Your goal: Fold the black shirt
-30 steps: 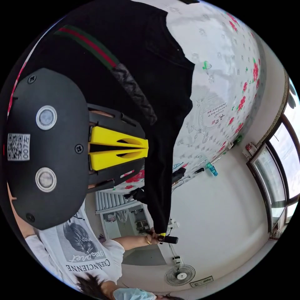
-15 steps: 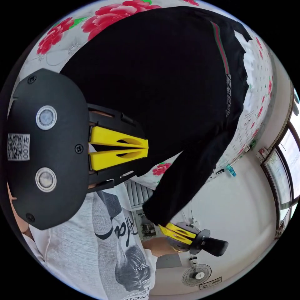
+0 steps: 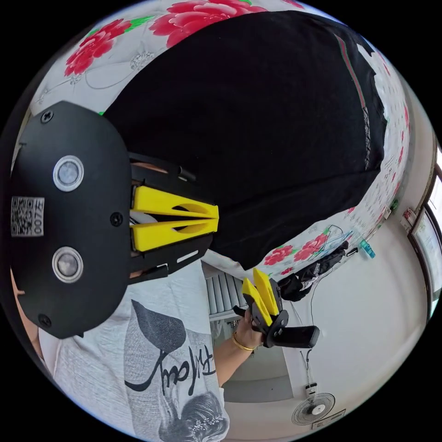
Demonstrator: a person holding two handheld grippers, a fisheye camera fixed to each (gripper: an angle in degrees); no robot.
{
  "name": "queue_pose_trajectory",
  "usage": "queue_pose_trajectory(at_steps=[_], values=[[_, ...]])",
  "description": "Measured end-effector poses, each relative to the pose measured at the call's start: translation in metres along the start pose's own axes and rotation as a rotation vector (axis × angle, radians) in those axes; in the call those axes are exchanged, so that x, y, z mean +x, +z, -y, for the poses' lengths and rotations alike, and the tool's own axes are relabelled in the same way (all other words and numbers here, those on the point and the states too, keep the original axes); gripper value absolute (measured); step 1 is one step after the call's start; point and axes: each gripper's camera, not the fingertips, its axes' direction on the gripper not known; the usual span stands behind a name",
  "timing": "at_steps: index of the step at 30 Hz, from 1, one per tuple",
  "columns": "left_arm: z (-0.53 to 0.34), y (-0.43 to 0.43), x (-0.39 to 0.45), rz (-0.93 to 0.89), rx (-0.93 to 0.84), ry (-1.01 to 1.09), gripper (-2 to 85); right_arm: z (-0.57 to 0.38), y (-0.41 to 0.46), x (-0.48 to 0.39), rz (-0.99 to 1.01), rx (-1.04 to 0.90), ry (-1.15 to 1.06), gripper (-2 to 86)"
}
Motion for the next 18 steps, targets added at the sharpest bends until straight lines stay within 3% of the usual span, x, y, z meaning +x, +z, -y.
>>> queue_pose_trajectory(at_steps=[6,13,18], values=[[-0.004,0.026,0.004,0.014,-0.068,-0.009,4.6,-0.055,0.019,0.046,-0.228,-0.003,0.140,12.7],[-0.001,0.061,0.017,0.126,-0.178,-0.056,8.5,-0.057,0.054,0.110,-0.009,0.055,0.182,10.9],[0.002,0.067,0.025,0.223,-0.184,-0.138,-0.3,-0.052,0.084,0.122,0.078,-0.002,0.104,8.7]])
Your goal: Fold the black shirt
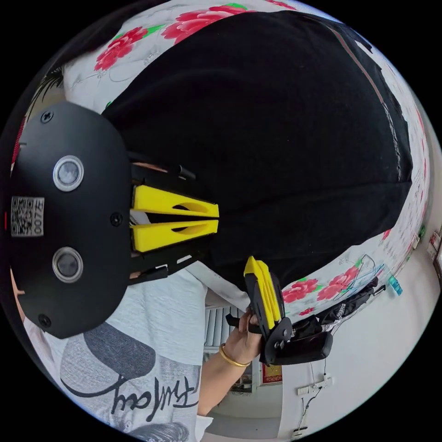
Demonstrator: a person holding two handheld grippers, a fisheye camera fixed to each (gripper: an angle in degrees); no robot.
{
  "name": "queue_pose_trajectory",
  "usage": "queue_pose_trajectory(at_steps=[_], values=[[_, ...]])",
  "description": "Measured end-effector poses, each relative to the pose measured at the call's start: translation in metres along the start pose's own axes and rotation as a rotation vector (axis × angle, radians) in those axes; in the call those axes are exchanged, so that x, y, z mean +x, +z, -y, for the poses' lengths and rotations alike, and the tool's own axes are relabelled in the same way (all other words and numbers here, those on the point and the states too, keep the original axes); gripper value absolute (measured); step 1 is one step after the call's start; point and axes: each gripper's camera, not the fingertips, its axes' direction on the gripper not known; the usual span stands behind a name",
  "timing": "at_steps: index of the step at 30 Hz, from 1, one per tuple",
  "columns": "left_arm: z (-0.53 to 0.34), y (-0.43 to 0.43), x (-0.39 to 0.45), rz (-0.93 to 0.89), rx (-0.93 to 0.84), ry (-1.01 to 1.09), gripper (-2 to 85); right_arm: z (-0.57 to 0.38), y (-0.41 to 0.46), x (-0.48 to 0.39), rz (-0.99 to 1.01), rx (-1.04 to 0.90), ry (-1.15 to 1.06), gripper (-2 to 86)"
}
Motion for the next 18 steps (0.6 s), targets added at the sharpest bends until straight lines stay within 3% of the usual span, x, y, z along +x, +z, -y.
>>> queue_pose_trajectory(at_steps=[7,12,18], values=[[-0.016,-0.052,0.010,0.134,0.126,-0.084,-0.9,-0.004,-0.024,-0.023,0.007,-0.016,-0.336,6.5],[-0.027,-0.061,0.007,0.110,0.136,-0.116,-0.9,0.038,-0.073,0.011,-0.342,-0.028,-0.503,8.8],[-0.038,-0.073,-0.001,0.096,0.127,-0.102,-1.0,0.140,-0.121,0.091,-0.638,-0.063,-0.473,9.3]])
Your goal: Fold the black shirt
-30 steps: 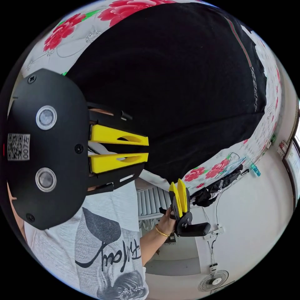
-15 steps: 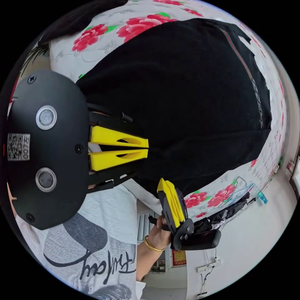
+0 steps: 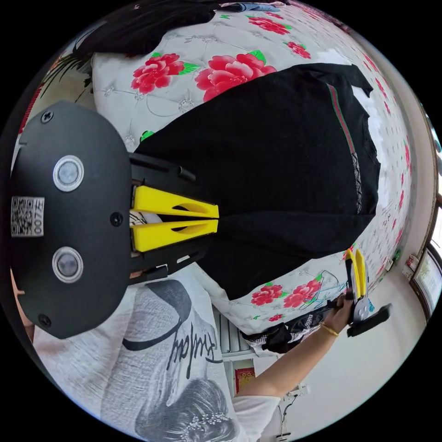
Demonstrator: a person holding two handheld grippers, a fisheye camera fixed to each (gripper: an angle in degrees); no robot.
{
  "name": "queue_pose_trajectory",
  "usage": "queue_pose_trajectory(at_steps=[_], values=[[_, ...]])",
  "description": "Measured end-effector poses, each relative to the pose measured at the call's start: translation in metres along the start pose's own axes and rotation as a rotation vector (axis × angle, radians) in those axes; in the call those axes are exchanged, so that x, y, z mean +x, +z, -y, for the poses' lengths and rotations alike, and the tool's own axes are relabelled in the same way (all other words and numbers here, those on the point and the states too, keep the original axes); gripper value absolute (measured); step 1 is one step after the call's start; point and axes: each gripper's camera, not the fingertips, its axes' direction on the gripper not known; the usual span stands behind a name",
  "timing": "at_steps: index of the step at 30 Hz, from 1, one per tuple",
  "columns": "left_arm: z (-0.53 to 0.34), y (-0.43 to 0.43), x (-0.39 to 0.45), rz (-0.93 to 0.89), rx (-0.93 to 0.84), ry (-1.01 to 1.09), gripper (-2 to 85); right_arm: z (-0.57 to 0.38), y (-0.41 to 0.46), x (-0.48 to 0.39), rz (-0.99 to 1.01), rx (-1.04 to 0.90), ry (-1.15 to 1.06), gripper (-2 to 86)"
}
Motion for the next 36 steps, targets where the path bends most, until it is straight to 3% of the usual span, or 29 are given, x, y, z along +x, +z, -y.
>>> queue_pose_trajectory(at_steps=[4,6,9,16,24,29,36], values=[[0.005,-0.014,-0.014,0.007,-0.006,0.008,-1.0,0.028,0.020,0.077,-0.009,-0.067,0.091,9.1],[0.009,-0.015,-0.026,-0.076,-0.015,-0.008,-1.0,0.038,0.037,0.112,0.035,-0.108,0.126,8.9],[0.012,-0.009,-0.041,-0.101,-0.036,-0.034,-1.0,0.038,0.041,0.122,0.097,-0.082,0.128,8.6],[0.006,0.003,-0.074,-0.148,-0.077,-0.109,-1.0,-0.030,0.013,0.054,0.215,0.135,0.109,8.4],[0.000,-0.008,-0.087,-0.340,-0.034,-0.147,-0.9,-0.145,0.020,-0.031,0.670,0.126,0.299,9.8],[0.001,-0.037,-0.074,-0.370,0.017,-0.084,-0.9,-0.154,0.048,-0.052,0.863,0.141,0.331,10.8],[0.007,-0.073,-0.049,-0.416,0.057,0.001,-0.9,-0.148,0.064,-0.036,0.977,0.300,0.351,12.6]])
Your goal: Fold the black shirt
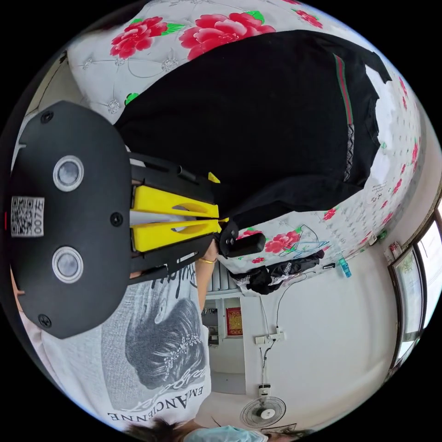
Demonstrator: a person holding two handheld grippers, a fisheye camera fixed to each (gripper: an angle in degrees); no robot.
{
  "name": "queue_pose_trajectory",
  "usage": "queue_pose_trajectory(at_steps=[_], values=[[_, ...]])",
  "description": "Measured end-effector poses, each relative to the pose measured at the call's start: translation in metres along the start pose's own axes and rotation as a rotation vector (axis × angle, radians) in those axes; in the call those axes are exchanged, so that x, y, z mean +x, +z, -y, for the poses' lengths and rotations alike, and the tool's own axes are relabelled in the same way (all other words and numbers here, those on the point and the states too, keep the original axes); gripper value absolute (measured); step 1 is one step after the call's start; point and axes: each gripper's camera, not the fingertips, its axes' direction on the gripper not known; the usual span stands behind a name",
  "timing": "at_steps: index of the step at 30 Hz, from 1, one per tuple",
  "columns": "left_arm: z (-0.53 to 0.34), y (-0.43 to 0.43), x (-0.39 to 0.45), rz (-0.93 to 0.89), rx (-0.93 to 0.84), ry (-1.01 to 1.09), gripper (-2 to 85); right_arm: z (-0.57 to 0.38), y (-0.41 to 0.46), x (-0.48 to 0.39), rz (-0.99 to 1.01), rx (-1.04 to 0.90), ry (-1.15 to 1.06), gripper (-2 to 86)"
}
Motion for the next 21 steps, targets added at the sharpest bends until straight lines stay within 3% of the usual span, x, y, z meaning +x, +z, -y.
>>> queue_pose_trajectory(at_steps=[4,8,11,14,21], values=[[0.003,-0.011,0.017,0.026,0.004,0.049,-0.9,-0.007,-0.019,0.014,0.133,0.134,-0.009,10.5],[0.004,-0.021,0.020,0.078,-0.005,0.054,-1.0,-0.016,-0.048,0.016,0.326,0.262,-0.080,2.6],[0.002,-0.029,0.012,0.083,0.003,0.028,-1.0,-0.024,-0.068,0.003,0.258,0.284,-0.112,0.5],[0.001,-0.031,0.002,0.061,0.001,-0.003,-1.0,-0.025,-0.077,-0.009,0.189,0.237,-0.110,0.1],[0.000,-0.003,-0.034,0.312,-0.168,-0.073,-0.9,-0.006,-0.010,0.032,0.210,0.001,0.198,0.4]])
